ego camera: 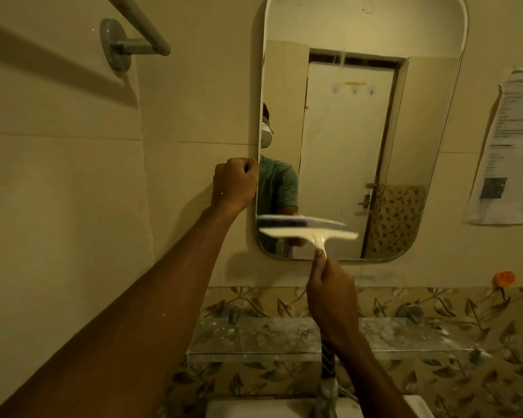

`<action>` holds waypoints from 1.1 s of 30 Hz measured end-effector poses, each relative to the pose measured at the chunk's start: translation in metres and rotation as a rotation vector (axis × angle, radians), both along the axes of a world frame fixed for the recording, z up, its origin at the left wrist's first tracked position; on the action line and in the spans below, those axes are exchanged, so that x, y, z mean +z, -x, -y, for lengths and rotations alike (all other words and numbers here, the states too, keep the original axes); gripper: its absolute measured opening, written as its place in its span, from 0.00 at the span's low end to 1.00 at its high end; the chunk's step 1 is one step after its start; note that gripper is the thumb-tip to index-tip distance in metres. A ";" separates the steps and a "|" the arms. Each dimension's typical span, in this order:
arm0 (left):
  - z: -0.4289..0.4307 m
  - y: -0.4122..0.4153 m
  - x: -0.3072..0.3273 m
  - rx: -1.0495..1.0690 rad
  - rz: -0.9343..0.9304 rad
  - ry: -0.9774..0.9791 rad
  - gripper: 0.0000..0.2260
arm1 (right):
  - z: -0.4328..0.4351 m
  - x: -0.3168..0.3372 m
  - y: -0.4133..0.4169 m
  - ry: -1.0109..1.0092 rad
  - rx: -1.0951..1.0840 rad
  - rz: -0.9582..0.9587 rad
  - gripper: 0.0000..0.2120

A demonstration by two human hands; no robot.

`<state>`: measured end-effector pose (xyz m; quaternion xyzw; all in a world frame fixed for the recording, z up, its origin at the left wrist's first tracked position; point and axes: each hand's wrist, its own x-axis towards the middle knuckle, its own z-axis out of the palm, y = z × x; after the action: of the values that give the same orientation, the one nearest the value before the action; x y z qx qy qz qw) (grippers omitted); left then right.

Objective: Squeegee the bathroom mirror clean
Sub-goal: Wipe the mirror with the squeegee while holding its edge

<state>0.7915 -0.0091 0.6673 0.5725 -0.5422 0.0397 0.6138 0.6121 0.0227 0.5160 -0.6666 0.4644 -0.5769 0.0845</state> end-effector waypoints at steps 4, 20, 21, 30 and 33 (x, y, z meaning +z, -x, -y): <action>0.001 0.001 -0.002 0.006 0.012 0.008 0.18 | 0.013 0.014 -0.006 -0.002 -0.006 -0.071 0.18; -0.007 0.012 -0.001 0.073 -0.044 -0.018 0.18 | 0.041 0.030 0.122 0.032 0.189 -0.235 0.18; -0.007 0.013 -0.001 0.088 -0.050 -0.013 0.18 | 0.047 0.037 0.136 0.076 0.170 -0.312 0.21; 0.004 0.023 -0.004 0.279 -0.086 0.007 0.15 | 0.106 0.071 0.223 0.286 -0.066 -0.973 0.32; 0.006 0.025 -0.004 0.299 -0.106 0.018 0.16 | 0.117 0.073 0.217 0.290 -0.037 -1.000 0.28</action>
<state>0.7661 -0.0150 0.6631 0.6426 -0.4174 0.1050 0.6339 0.3946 -0.0948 0.5890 -0.8572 0.3749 -0.2480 -0.2512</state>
